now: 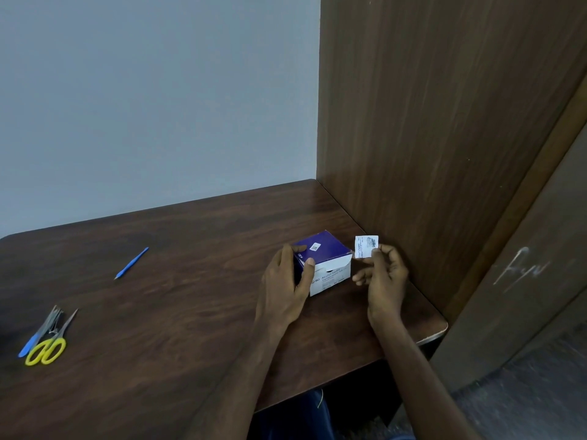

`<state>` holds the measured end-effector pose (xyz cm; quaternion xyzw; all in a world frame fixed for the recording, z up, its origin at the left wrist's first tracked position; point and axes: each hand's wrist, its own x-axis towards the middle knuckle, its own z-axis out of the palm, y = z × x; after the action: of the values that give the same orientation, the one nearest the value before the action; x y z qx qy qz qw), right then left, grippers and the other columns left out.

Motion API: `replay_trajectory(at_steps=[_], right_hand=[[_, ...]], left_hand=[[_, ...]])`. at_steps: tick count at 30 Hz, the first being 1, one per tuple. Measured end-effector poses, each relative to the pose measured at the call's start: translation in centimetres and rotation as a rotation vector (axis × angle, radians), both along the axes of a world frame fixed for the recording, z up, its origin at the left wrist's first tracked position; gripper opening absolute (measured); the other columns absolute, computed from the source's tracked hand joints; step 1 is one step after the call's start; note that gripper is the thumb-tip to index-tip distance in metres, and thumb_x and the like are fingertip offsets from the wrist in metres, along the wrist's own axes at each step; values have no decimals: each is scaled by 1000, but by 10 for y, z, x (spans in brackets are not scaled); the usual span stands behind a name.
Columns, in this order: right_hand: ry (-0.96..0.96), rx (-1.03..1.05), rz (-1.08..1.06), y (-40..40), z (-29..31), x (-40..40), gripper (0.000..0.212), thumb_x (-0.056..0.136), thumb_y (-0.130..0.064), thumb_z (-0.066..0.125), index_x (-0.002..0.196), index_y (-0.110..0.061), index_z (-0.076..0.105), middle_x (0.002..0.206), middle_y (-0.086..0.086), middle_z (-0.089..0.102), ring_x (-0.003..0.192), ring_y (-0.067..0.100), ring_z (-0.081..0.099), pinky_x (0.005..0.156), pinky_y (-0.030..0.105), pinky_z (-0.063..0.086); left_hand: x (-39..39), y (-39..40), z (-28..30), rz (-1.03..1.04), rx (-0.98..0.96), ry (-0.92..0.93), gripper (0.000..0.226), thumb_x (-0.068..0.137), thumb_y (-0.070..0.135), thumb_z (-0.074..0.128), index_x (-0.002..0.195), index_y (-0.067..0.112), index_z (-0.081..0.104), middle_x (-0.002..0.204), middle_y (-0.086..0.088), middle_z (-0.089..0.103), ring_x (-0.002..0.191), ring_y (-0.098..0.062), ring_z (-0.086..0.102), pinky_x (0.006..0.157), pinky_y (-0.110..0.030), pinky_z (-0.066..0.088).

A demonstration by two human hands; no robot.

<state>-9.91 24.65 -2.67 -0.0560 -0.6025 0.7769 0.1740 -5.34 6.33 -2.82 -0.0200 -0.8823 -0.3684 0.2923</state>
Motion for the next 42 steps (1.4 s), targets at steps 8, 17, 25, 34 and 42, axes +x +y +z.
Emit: replay_trajectory(at_steps=[8, 17, 25, 34, 42], right_hand=[[-11, -23, 39, 0, -1, -2, 11, 110, -13, 51, 108, -10, 62, 79, 8, 78, 44, 12, 57, 45, 23, 45], [0, -28, 55, 0, 0, -1, 11, 111, -11, 50, 108, -10, 61, 74, 5, 78, 42, 10, 55, 44, 22, 43], [-25, 26, 12, 0, 1, 2, 12, 111, -16, 54, 105, -18, 65, 80, 2, 73, 47, 10, 59, 49, 25, 46], [243, 559, 65, -6, 6, 17, 13, 110, -20, 56, 102, -17, 65, 74, -5, 74, 45, 11, 64, 47, 34, 51], [189, 272, -24, -3, 14, 23, 17, 111, -23, 56, 100, -30, 67, 66, 8, 67, 49, 21, 60, 51, 33, 46]], left_hand=[[-4, 0, -1, 62, 44, 18, 39, 108, 61, 32, 105, 28, 54, 101, 10, 73, 86, -8, 68, 72, -33, 52], [-5, -1, -3, 47, 52, 15, 31, 109, 59, 34, 100, 33, 49, 94, 11, 70, 82, -5, 65, 70, -28, 47], [-1, -6, -3, -44, 106, -37, 41, 93, 54, 54, 129, 34, 56, 133, 14, 64, 121, -7, 64, 85, -37, 60], [-1, -8, -2, -41, 107, -94, 50, 88, 60, 56, 132, 37, 53, 138, 14, 58, 123, -6, 62, 80, -38, 64], [-2, -9, 1, -129, 231, -99, 60, 95, 50, 75, 147, 33, 50, 152, 10, 56, 138, -8, 56, 100, -31, 61]])
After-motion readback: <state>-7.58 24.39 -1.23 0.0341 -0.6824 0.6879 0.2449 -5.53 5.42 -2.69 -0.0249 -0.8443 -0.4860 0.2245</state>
